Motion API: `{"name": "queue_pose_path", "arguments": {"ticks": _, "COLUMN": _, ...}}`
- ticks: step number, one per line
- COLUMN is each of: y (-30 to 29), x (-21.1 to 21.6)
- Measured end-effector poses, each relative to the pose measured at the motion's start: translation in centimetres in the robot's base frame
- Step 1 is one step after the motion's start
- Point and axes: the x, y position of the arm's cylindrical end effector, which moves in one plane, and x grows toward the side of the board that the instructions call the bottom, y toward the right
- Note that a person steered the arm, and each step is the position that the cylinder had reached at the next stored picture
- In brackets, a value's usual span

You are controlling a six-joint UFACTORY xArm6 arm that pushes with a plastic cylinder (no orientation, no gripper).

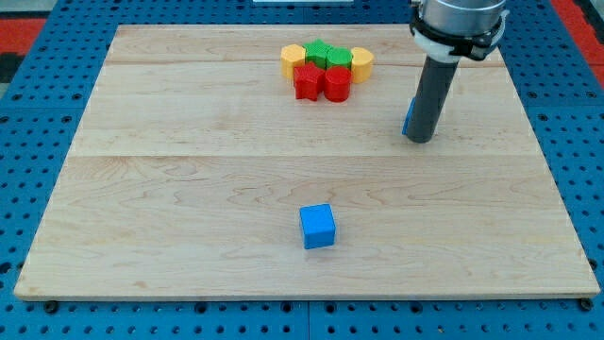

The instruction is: Place the blue triangle to the right side of the green circle

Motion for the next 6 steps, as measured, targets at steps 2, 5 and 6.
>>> {"name": "queue_pose_path", "arguments": {"ticks": 2, "y": 3.6, "x": -5.8}}
{"name": "queue_pose_path", "arguments": {"ticks": 5, "y": 6.8, "x": -8.5}}
{"name": "queue_pose_path", "arguments": {"ticks": 6, "y": 3.5, "x": -7.0}}
